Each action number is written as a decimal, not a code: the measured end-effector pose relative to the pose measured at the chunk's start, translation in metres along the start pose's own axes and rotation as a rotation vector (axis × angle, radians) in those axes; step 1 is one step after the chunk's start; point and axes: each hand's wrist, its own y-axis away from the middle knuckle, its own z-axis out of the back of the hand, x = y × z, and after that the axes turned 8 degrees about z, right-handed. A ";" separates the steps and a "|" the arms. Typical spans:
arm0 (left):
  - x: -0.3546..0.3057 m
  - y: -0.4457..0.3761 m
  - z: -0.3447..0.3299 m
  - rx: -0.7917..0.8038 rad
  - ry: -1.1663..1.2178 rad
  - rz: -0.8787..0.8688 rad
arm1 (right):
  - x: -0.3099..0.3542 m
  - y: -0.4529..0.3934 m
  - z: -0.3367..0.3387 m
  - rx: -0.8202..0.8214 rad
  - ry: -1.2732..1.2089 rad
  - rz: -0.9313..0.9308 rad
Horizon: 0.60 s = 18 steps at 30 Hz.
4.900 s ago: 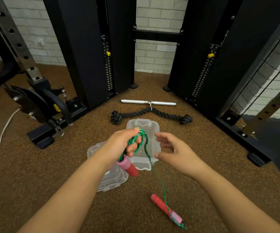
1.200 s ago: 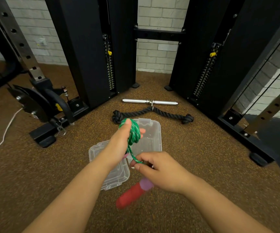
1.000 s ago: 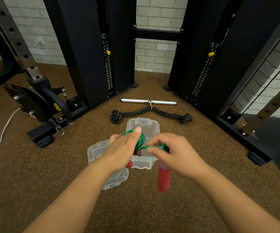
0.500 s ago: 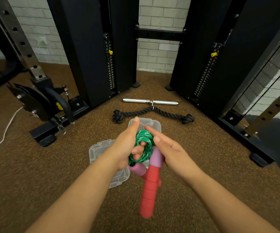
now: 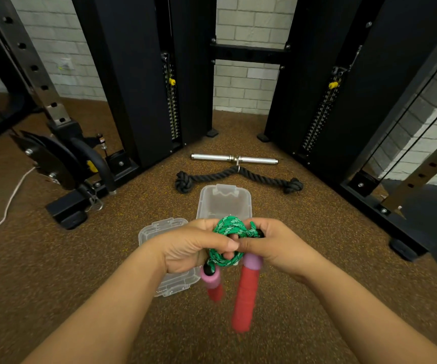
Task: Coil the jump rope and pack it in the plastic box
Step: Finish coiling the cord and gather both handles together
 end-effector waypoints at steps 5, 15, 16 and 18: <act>0.002 -0.007 -0.009 -0.151 0.042 -0.032 | -0.008 -0.006 -0.003 -0.144 0.214 -0.024; 0.003 -0.016 -0.008 -0.500 -0.267 -0.211 | -0.014 -0.010 -0.002 -0.305 0.259 0.014; 0.002 -0.015 -0.008 -0.520 -0.262 -0.226 | -0.016 -0.011 -0.001 -0.309 0.235 0.013; -0.002 -0.013 -0.008 -0.549 -0.247 -0.254 | -0.019 -0.012 -0.001 -0.303 0.183 0.010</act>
